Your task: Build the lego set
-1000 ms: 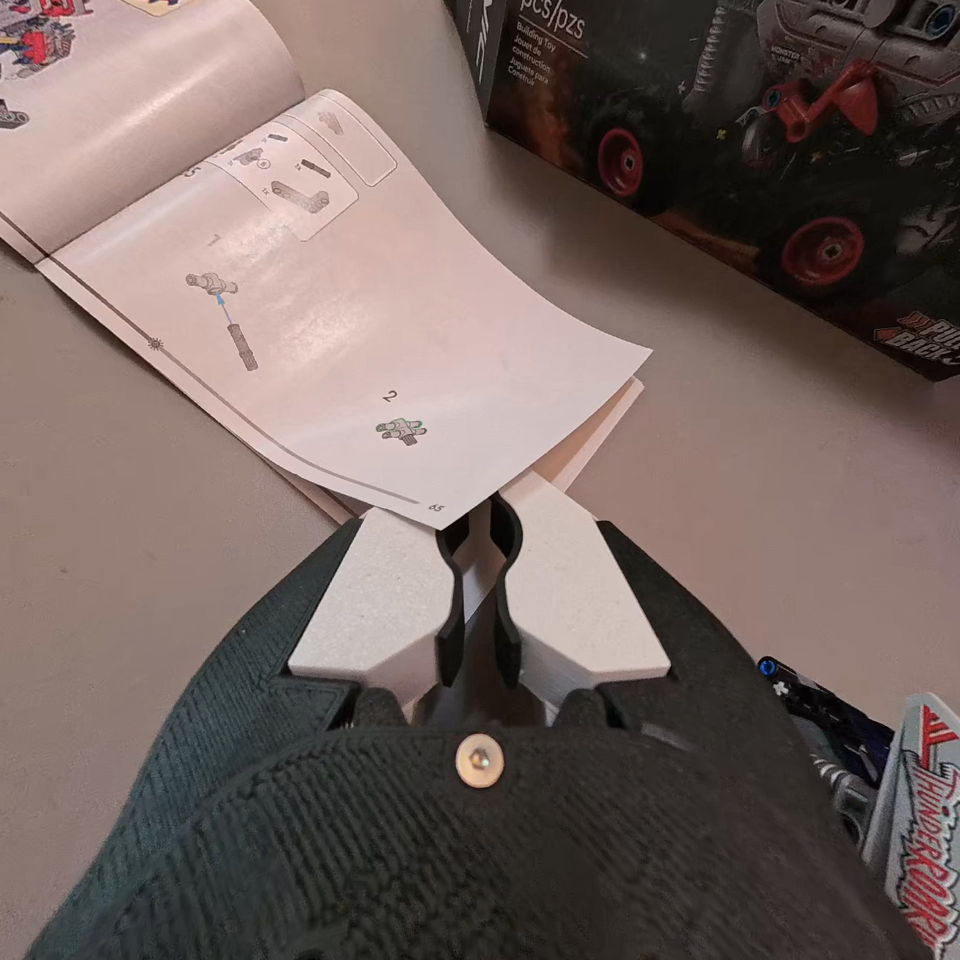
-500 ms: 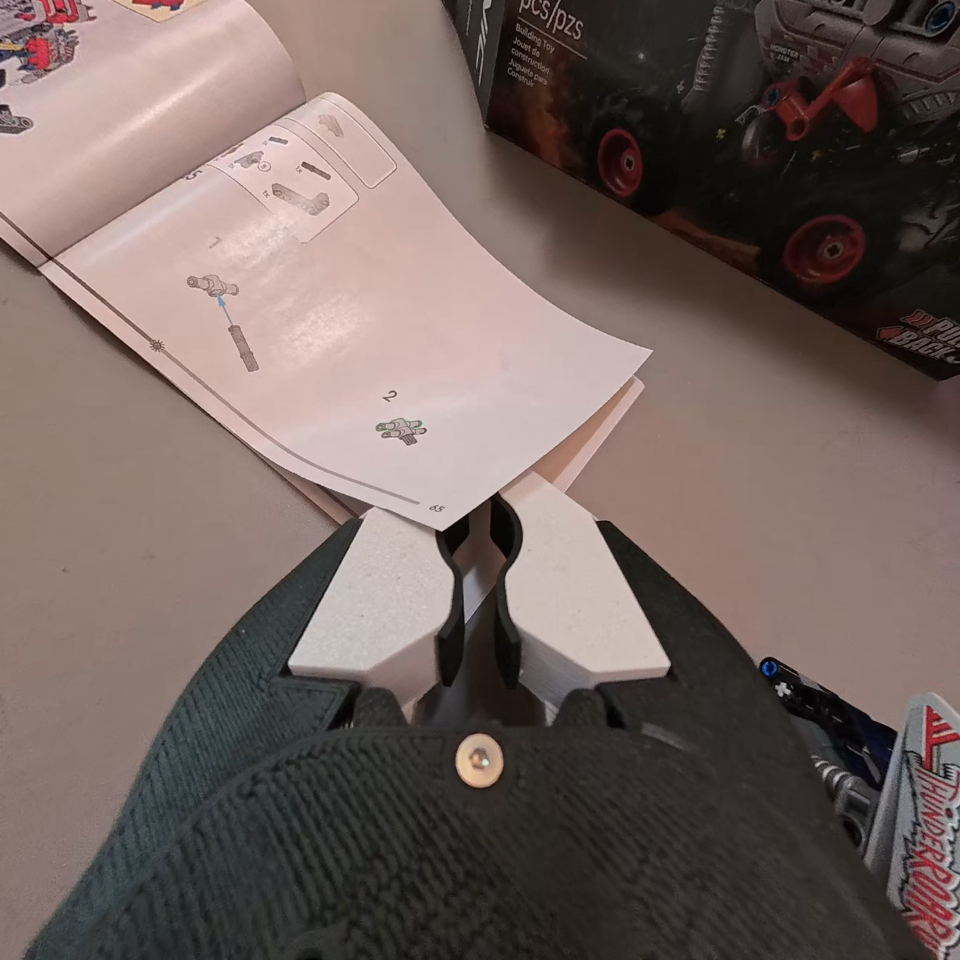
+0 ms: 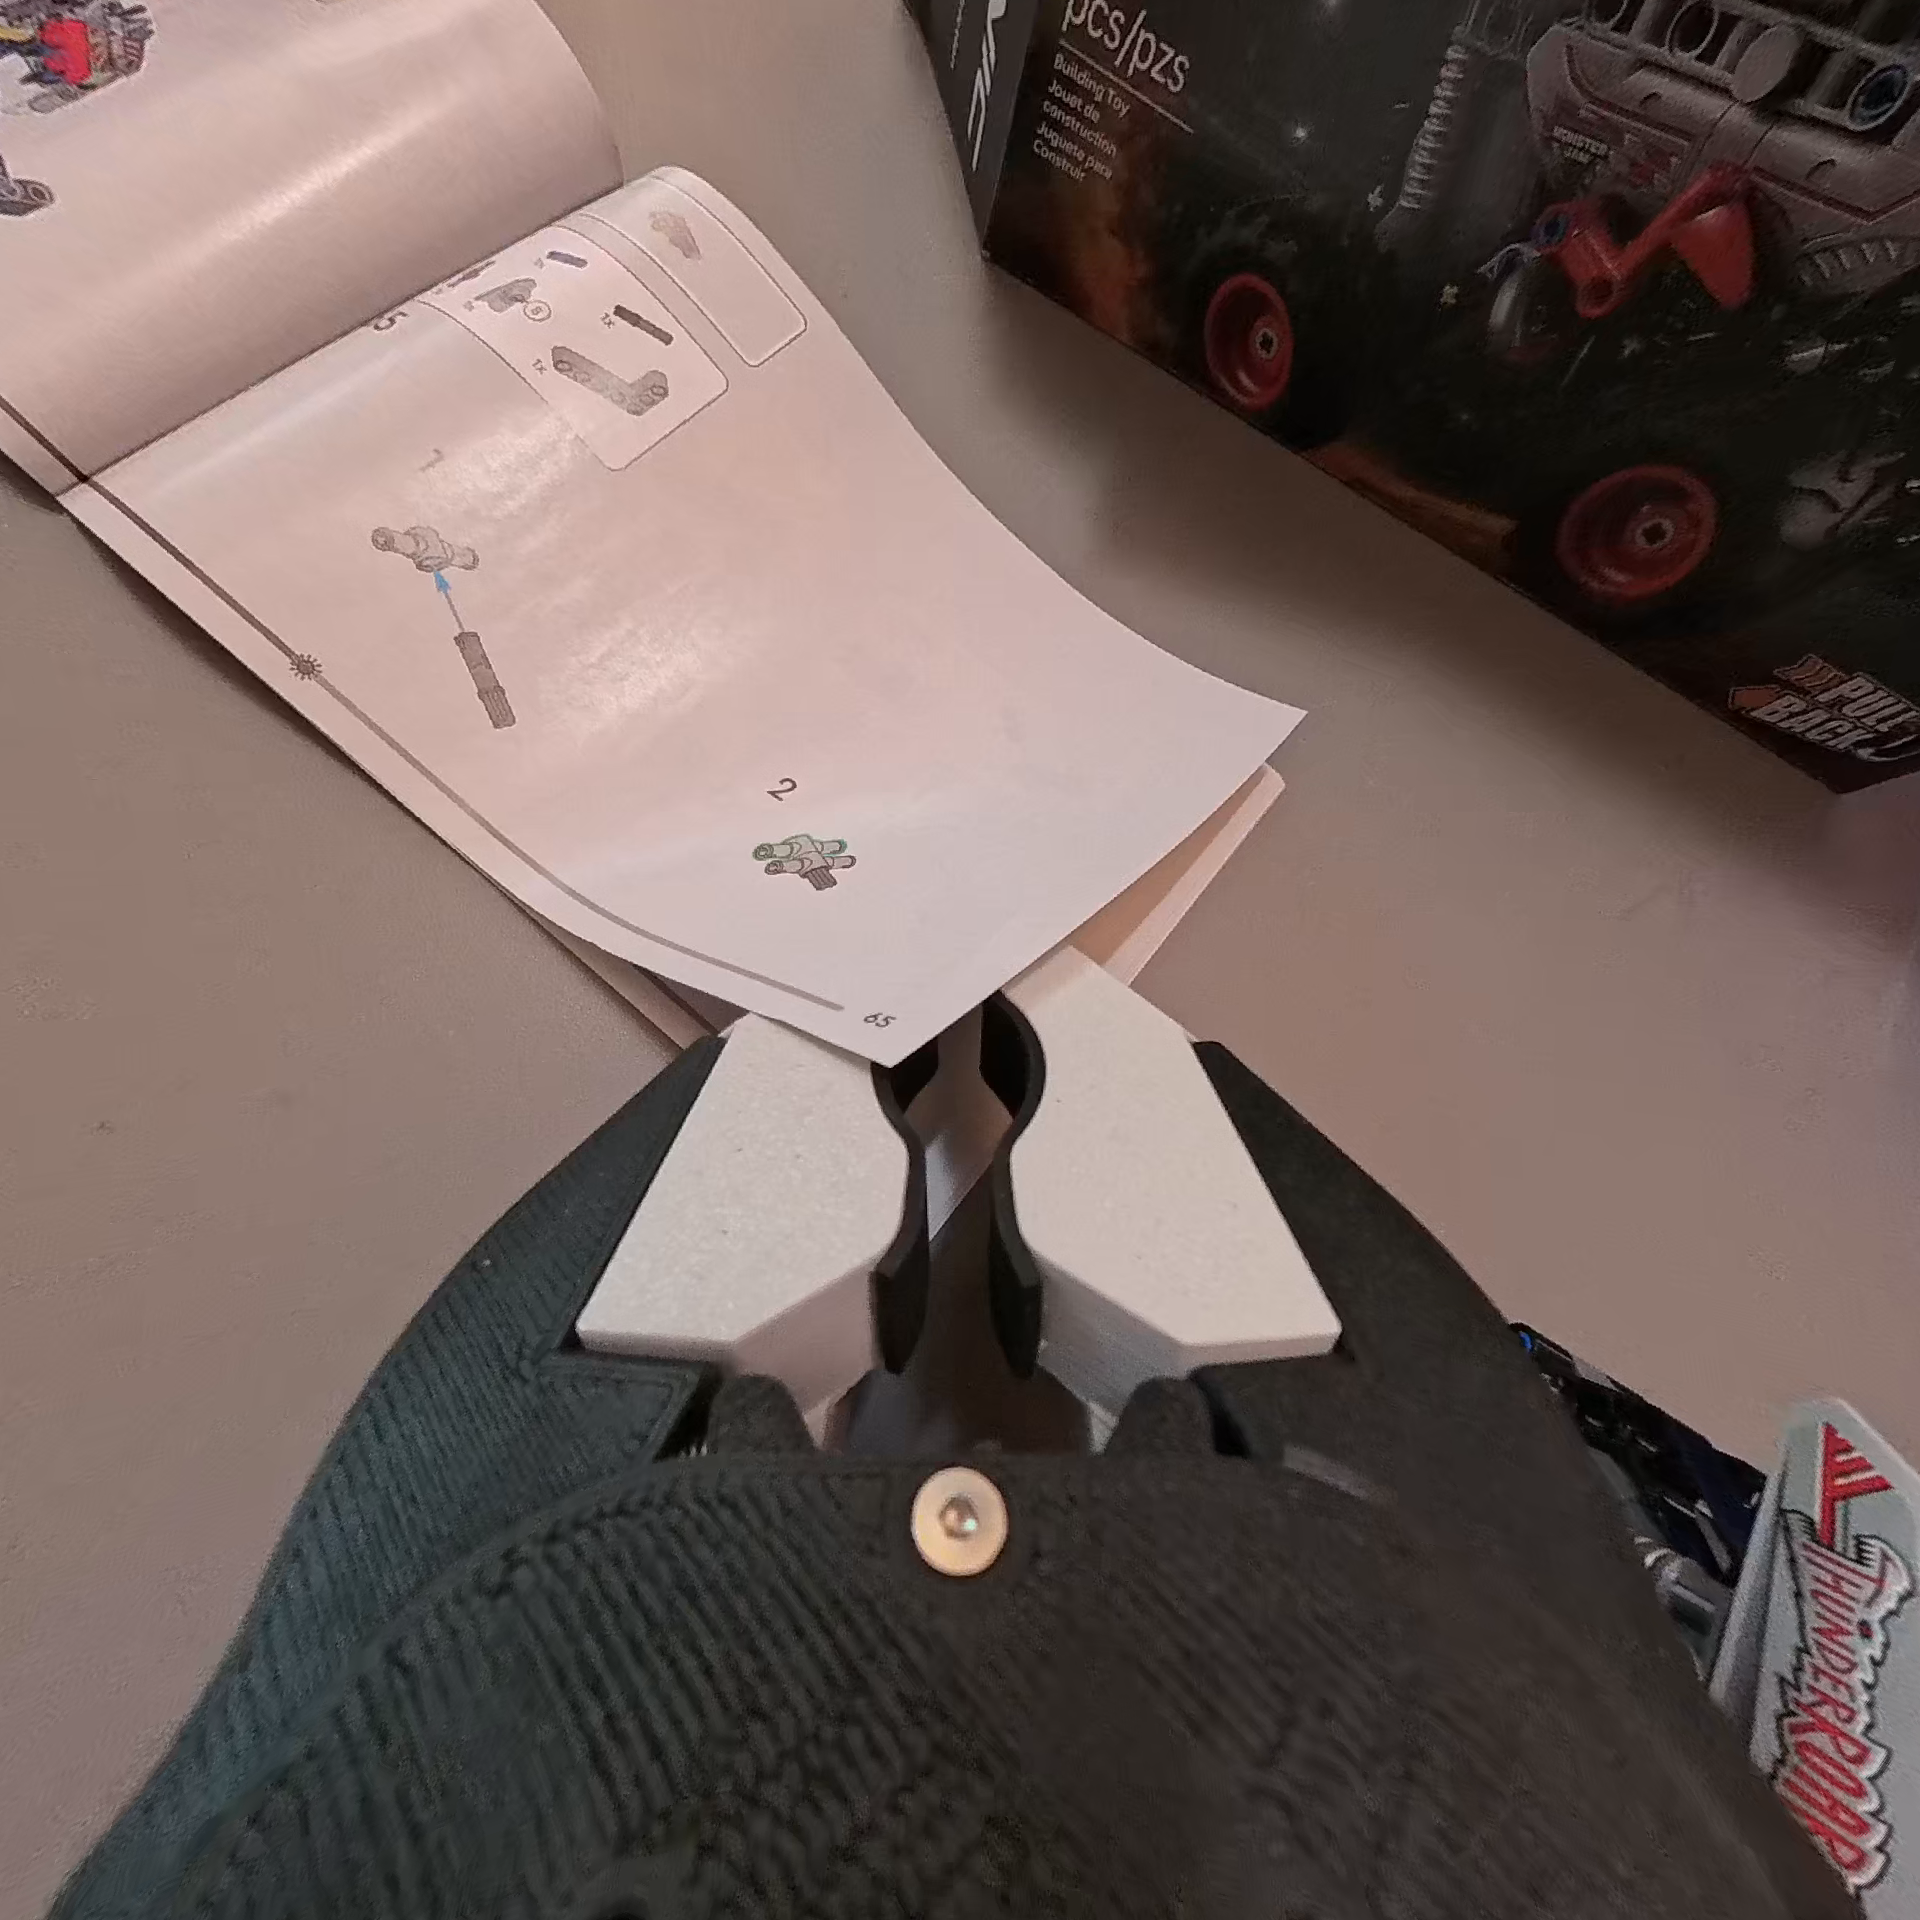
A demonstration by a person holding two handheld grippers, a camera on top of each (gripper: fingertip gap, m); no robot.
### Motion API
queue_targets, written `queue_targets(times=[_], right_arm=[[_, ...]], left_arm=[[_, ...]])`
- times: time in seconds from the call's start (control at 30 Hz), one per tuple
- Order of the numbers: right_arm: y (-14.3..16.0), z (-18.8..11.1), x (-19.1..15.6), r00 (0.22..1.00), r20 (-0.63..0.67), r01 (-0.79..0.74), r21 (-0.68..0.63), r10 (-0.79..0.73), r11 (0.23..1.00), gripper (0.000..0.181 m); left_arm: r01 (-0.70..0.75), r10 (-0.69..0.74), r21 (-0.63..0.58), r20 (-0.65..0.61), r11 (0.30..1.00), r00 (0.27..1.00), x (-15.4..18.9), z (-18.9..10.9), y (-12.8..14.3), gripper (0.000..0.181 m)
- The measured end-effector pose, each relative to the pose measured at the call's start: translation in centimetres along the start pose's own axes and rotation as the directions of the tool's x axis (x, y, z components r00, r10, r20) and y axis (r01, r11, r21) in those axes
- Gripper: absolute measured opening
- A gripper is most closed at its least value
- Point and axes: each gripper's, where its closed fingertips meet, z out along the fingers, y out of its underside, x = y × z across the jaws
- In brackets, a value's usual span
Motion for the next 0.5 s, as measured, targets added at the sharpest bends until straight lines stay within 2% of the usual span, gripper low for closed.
queue_targets(times=[0.5], right_arm=[[-0.03, 0.02, -0.01, 1.000, -0.001, 0.014, 0.000, -0.014, 1.000, 0.000]], left_arm=[[0.003, -0.003, 0.005, -0.006, 1.000, 1.000, 0.13, -0.04, -0.11, 0.000]])
